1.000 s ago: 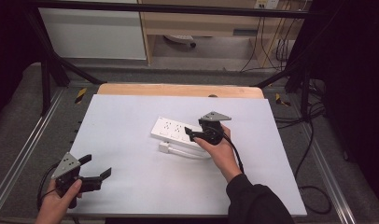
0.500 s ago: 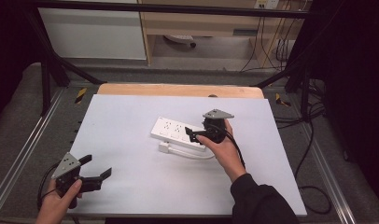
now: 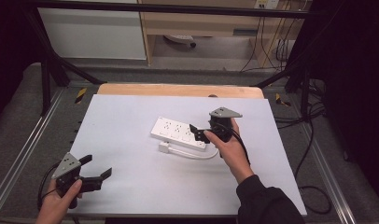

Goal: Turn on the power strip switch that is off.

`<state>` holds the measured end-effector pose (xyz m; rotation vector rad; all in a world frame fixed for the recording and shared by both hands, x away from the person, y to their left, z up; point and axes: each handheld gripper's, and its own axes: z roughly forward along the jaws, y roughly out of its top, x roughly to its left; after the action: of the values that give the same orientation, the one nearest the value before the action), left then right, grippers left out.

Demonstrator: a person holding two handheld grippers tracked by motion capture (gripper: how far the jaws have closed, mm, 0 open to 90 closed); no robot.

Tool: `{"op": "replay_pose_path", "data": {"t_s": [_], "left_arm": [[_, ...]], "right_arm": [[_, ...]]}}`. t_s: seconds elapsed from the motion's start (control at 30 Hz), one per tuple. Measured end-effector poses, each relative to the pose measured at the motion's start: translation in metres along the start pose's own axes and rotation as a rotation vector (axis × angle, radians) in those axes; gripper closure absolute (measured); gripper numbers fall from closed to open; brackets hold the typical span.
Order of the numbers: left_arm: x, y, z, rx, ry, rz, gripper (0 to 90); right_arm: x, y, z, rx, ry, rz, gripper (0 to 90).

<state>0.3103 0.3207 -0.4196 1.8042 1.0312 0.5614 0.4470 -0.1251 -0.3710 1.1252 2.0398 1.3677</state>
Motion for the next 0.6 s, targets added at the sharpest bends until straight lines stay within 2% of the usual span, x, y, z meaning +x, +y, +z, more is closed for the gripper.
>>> {"op": "replay_pose_path", "data": {"t_s": [0.27,0.5,0.6], "left_arm": [[0.000,0.000,0.000,-0.001,-0.002,-0.002,5.6],[0.000,0.000,-0.001,-0.002,0.000,0.001,5.6],[0.000,0.000,0.000,0.001,0.002,-0.002,5.6]], "right_arm": [[-0.009,0.000,-0.015,-0.031,-0.025,0.017,4.6],[-0.022,-0.006,-0.039,-0.061,-0.051,0.032,4.6],[-0.027,-0.010,-0.050,-0.070,-0.063,0.025,4.3]]}}
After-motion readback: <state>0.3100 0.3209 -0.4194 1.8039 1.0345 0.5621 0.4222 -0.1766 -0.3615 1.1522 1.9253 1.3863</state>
